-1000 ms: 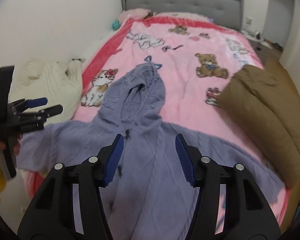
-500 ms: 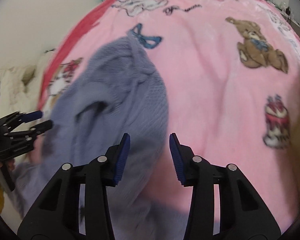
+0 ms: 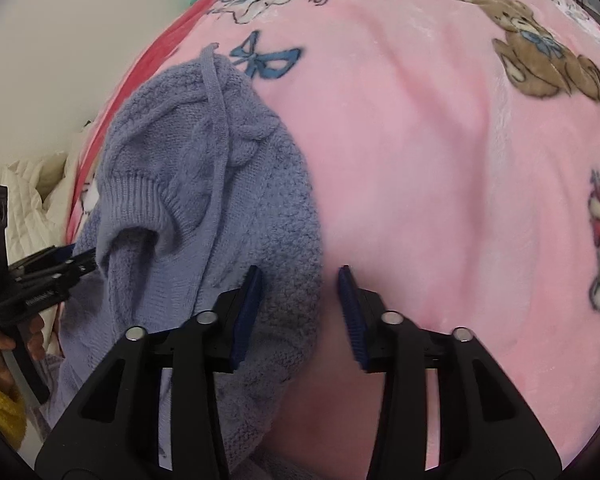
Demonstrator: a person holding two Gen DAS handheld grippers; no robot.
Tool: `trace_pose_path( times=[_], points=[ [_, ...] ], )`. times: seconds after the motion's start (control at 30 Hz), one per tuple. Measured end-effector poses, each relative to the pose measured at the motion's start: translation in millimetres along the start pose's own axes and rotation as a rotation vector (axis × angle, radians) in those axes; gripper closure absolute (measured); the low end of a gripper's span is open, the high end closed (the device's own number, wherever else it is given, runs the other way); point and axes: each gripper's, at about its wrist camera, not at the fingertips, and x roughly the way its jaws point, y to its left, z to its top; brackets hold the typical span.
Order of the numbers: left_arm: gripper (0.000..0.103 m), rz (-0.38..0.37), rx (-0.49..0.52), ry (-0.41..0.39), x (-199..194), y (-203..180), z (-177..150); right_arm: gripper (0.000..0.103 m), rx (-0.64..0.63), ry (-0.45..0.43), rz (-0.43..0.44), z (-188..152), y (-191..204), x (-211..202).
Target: Fold large clothes
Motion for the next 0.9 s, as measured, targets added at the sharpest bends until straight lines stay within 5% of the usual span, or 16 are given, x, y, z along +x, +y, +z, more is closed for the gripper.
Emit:
trace_pose_path(
  times=[0.23,0.37,0.53,0.67,0.77,0.8,0.83,0.9],
  points=[
    [0.092,0.013,-0.042,-0.047,-10,3,-1,0.098,-0.007,-0.036,-0.016,3,18,-9],
    [0.094,-0.039,-0.126,-0.21,-49,38,-2,0.098,-0.059,-0.146,-0.008,15,24,-56],
    [0.103,0.102,-0.174,-0.126,-37,75,-8,0.098,-0.08,-0.076,-0.105,21,14,-61],
    [0.103,0.092,-0.227,-0.077,-22,99,-21,0.098,-0.062,-0.01,-0.141,6,1,-32],
    [0.101,-0.031,-0.159,-0.148,-31,88,-23,0.09,-0.052,0.021,-0.166,-3,-3,-15],
    [0.098,-0.078,-0.125,-0.165,-33,80,-21,0.078,-0.031,-0.009,-0.132,-5,-6,-19],
    [0.091,-0.101,-0.108,-0.169,-34,75,-20,0.062,-0.009,-0.038,-0.094,-8,-9,-23],
    [0.075,-0.154,-0.082,-0.157,-30,63,-15,0.055,0.03,-0.093,-0.015,-15,-14,-34]
  ],
)
